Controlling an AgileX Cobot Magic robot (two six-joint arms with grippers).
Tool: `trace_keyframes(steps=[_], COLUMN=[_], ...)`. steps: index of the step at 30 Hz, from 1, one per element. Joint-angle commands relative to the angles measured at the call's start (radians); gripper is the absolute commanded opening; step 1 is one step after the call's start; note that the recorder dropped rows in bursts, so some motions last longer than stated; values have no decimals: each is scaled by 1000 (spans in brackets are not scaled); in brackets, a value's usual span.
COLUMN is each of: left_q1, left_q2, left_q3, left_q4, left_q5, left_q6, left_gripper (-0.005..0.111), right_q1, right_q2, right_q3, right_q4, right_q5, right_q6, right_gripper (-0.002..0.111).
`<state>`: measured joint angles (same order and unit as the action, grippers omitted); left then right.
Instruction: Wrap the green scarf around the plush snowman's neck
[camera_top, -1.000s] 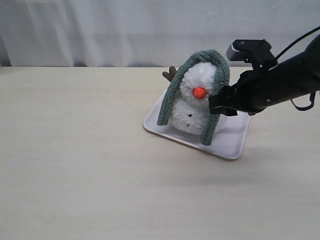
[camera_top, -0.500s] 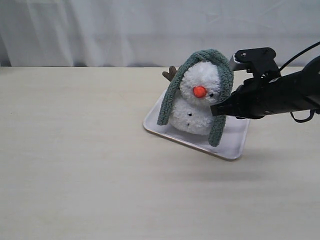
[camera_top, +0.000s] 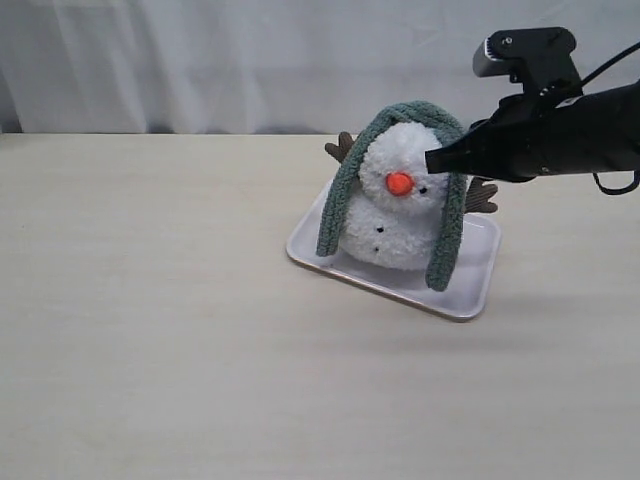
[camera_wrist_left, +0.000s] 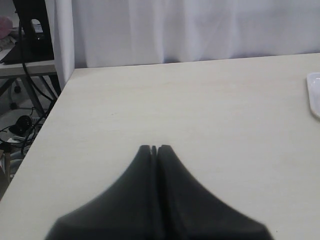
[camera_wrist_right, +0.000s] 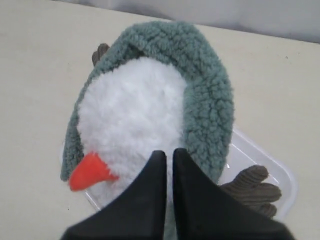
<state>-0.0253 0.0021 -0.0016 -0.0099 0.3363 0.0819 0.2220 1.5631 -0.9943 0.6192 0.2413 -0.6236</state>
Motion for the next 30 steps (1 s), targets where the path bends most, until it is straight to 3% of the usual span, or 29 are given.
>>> trace_keyframes(steps=[1,11,14,16,17,18,20,25,29,30], left_q1=[2,2,2,2,2,2,2,2,2,2], left_q2=[-2,-2,-2,-2,-2,-2,-2,-2,-2,-2], left_q3=[2,2,2,2,2,2,2,2,2,2], left_q4=[1,1,1,1,1,1,1,1,1,1], left_q5=[-13,-13,-13,-13,-13,-13,-13,-13,-13,-13], left_q6=[0,0,0,0,0,0,0,0,0,0], left_gripper=[0,0,0,0,0,0,0,0,0,0], right_q1=[-1,-25,-27,-38,-47,-64,-80,-81,-81,-81], right_q2=[-2,28,41,67,87,126,182,249,272,272], right_q3=[-15,-17,-71,-151,-198,-276,-359,-389,-389,-389], right_q4=[-17,-59,-59,-59,-59,-61,-116,-287,-287,-287], right_q5=[-9,-86,-38,67,126,220,296,290,264,250], right_q6=[9,82,118,155,165,202,277,344,238,234], right_gripper=[4,4,5,13,20,34,47,38,6,4])
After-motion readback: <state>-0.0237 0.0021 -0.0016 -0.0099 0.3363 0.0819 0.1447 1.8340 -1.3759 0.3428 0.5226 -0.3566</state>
